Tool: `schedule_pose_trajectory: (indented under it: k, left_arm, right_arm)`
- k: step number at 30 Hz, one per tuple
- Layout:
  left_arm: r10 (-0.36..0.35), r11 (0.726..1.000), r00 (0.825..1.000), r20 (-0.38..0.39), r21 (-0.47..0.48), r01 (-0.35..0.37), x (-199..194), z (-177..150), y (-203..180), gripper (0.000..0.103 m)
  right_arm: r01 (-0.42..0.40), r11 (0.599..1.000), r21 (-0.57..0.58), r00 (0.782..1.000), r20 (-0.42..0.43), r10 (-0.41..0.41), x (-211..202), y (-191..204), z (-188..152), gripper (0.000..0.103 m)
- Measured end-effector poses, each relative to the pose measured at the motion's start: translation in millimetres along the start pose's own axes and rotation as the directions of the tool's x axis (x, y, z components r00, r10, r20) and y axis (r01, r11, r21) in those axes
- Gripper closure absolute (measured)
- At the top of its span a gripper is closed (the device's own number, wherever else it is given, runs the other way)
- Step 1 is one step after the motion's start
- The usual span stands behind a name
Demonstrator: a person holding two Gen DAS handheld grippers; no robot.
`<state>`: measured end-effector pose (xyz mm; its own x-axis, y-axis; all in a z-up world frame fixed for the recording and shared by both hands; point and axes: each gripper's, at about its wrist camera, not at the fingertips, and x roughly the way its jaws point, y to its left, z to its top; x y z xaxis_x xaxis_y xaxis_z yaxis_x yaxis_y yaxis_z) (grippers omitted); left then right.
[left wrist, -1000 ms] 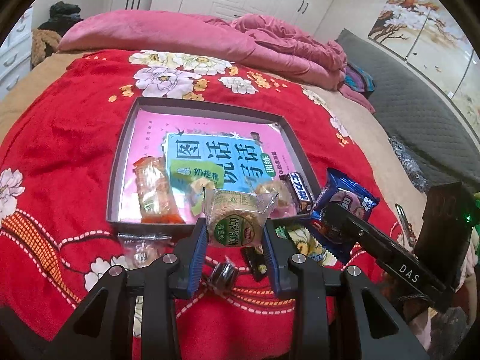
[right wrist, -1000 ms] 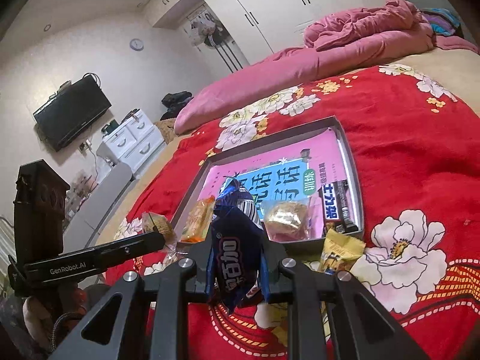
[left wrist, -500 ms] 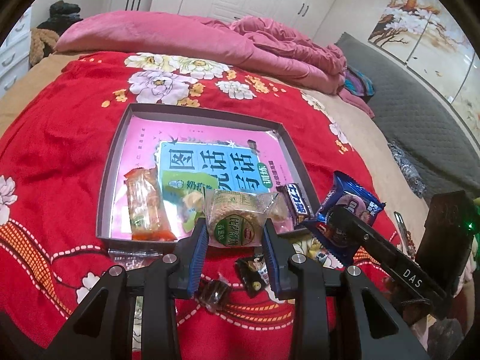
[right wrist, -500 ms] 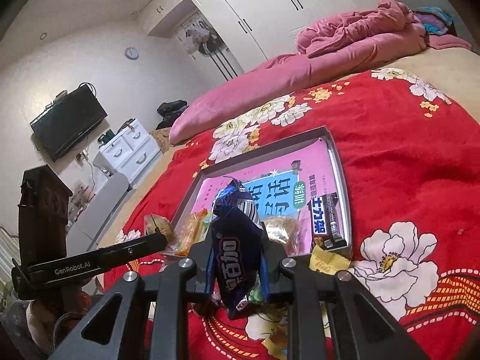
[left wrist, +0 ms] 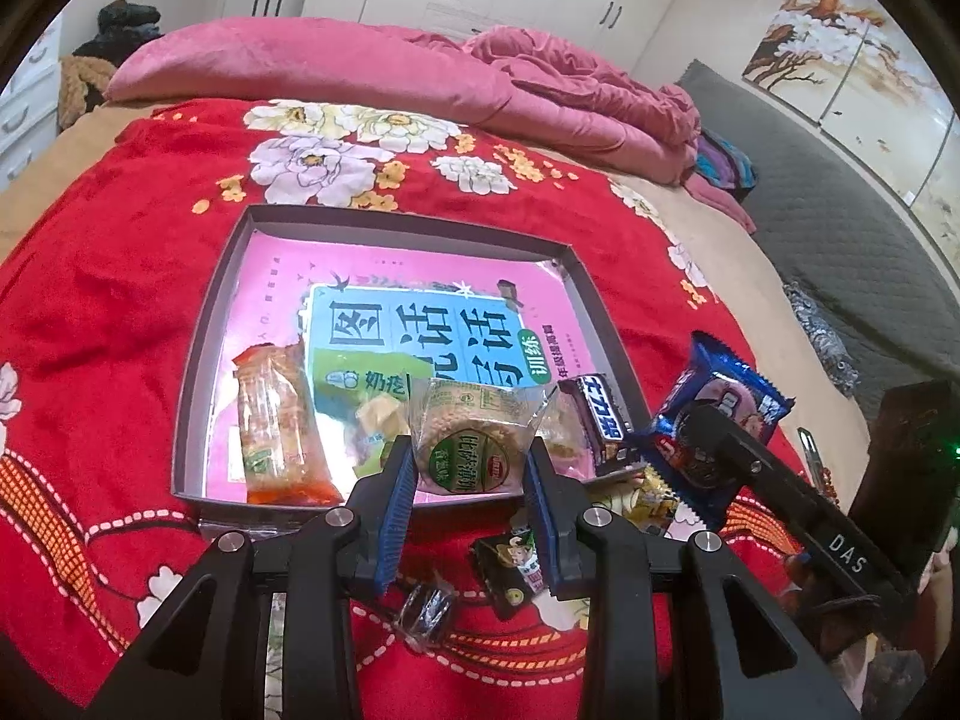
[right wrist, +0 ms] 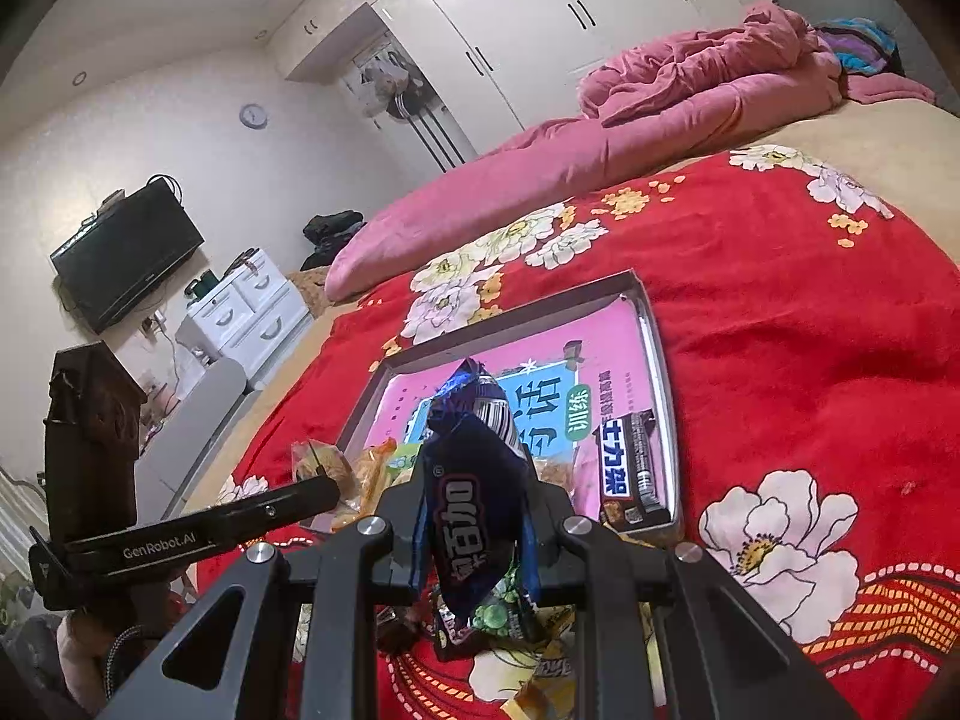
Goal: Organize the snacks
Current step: 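Lower the cake packet into the tray with the left tool while the right tool lowers the biscuit bag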
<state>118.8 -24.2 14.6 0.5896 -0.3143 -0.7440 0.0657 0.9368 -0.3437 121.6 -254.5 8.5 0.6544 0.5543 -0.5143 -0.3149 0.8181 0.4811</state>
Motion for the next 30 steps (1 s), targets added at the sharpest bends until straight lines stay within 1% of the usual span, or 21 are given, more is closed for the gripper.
schedule_pose_trajectory:
  k: [18, 30]
  left_arm:
    - [0.011, 1.0, 1.0, -0.026, 0.007, -0.011, 28, 4, -3, 0.067]
    - [0.028, 1.0, 0.998, -0.053, 0.011, -0.027, 46, 4, -4, 0.067]
  right_arm:
    - [0.025, 1.0, -0.007, 1.0, 0.004, -0.025, 11, -7, 10, 0.08]
    - [0.052, 0.999, 0.01, 0.999, -0.005, -0.052, 21, -15, 14, 0.08]
